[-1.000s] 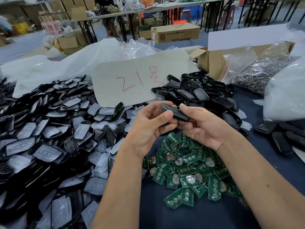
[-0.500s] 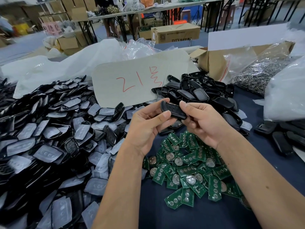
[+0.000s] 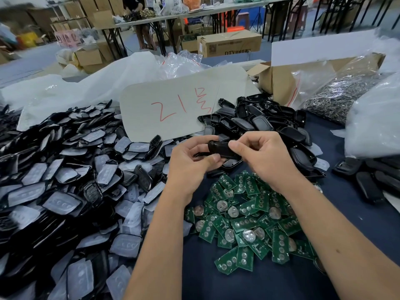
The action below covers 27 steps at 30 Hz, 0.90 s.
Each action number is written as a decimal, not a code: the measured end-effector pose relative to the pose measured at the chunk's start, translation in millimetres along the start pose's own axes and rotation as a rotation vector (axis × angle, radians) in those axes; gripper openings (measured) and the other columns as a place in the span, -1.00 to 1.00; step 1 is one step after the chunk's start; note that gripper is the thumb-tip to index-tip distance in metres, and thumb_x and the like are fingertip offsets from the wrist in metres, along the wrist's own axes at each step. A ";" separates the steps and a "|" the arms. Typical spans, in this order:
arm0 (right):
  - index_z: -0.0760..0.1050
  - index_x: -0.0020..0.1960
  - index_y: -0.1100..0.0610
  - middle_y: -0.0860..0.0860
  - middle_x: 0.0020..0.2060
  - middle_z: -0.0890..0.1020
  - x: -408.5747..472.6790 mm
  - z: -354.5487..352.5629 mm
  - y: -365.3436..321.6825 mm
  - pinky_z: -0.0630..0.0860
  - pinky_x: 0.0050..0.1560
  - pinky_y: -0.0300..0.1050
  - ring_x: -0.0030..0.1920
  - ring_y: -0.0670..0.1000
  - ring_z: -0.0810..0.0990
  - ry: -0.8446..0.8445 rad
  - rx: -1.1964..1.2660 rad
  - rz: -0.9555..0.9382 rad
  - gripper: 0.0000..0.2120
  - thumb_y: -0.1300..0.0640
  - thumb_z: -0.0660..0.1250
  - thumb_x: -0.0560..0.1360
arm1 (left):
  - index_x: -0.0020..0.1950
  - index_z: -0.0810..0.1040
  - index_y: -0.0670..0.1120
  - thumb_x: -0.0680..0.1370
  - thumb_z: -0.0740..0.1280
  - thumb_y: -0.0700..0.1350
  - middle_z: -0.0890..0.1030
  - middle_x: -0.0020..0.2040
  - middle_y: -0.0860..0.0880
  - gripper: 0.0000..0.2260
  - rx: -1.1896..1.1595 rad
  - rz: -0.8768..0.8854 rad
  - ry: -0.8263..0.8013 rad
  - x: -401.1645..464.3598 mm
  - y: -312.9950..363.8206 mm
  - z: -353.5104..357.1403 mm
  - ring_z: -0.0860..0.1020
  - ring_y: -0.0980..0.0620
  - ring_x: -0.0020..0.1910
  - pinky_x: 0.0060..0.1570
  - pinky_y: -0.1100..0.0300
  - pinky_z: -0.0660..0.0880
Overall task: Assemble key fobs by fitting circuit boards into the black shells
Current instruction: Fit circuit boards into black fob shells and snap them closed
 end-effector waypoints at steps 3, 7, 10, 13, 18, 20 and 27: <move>0.74 -0.13 0.06 -0.12 -0.41 0.61 -0.6 0.8 -3.9 0.37 -0.34 -0.41 -0.42 -0.19 0.47 0.007 -0.051 -0.109 -0.92 0.16 0.53 0.54 | 0.08 0.67 -0.09 0.46 0.49 -0.45 0.75 -0.05 -0.11 -0.68 0.109 0.068 0.115 -0.1 3.8 -5.6 0.74 -0.18 -0.05 0.06 -0.06 0.69; 0.74 -0.11 0.02 -0.07 -0.35 0.68 -0.4 2.2 -4.4 0.42 -0.29 -0.39 -0.35 -0.18 0.55 0.014 -0.069 -0.138 -0.94 0.17 0.55 0.51 | 0.00 0.55 -0.10 0.43 0.53 -0.42 0.74 0.01 -0.05 -0.69 0.145 0.128 0.168 -0.6 9.4 -11.4 0.75 -0.14 -0.13 -0.02 -0.03 0.70; 0.74 -0.12 0.02 -0.07 -0.34 0.68 -0.9 2.9 -3.9 0.45 -0.26 -0.36 -0.34 -0.17 0.55 0.022 -0.092 -0.143 -0.94 0.16 0.55 0.51 | -0.05 0.54 -0.08 0.43 0.52 -0.42 0.72 0.05 -0.09 -0.70 0.197 0.154 0.177 -1.1 10.2 -10.1 0.75 -0.14 -0.13 0.07 -0.17 0.67; 0.74 -0.13 0.00 -0.03 -0.33 0.68 -0.3 2.3 -2.9 0.48 -0.24 -0.30 -0.31 -0.13 0.57 0.023 -0.103 -0.129 -0.93 0.13 0.54 0.52 | -0.07 0.54 -0.06 0.43 0.52 -0.42 0.72 0.03 -0.08 -0.69 0.197 0.162 0.199 -1.6 10.5 -9.8 0.75 -0.13 -0.15 0.07 -0.21 0.66; 0.71 -0.17 0.01 -0.03 -0.35 0.67 0.0 2.0 -2.1 0.48 -0.26 -0.22 -0.34 -0.09 0.54 0.012 -0.102 -0.113 -0.90 0.09 0.53 0.53 | -0.08 0.56 -0.08 0.44 0.52 -0.41 0.72 -0.01 -0.09 -0.73 0.208 0.141 0.182 -1.0 10.0 -10.5 0.74 -0.21 -0.18 -0.02 -0.09 0.70; 0.69 -0.18 0.02 0.05 -0.35 0.65 0.6 0.7 -1.1 0.49 -0.28 -0.12 -0.34 0.01 0.53 0.005 -0.109 -0.105 -0.86 0.04 0.52 0.55 | -0.09 0.57 -0.10 0.46 0.51 -0.41 0.72 -0.03 -0.13 -0.75 0.172 0.118 0.172 -0.7 9.1 -10.0 0.73 -0.24 -0.17 -0.08 0.03 0.70; 0.60 -0.21 0.10 0.18 -0.40 0.62 2.9 -3.6 3.1 0.44 -0.47 -0.08 -0.47 0.15 0.47 -0.013 0.020 0.062 -0.73 -0.04 0.43 0.56 | -0.15 0.55 -0.17 0.53 0.46 -0.39 0.67 -0.05 -0.18 -0.82 0.016 -0.028 0.128 -2.0 2.3 2.8 0.73 -0.11 -0.09 -0.13 0.17 0.67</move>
Point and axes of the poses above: each hand's wrist, its own x-axis towards the middle knuckle, its own z-axis out of the palm, y = z × x, the point moved 6 cm from there along x, towards the middle knuckle
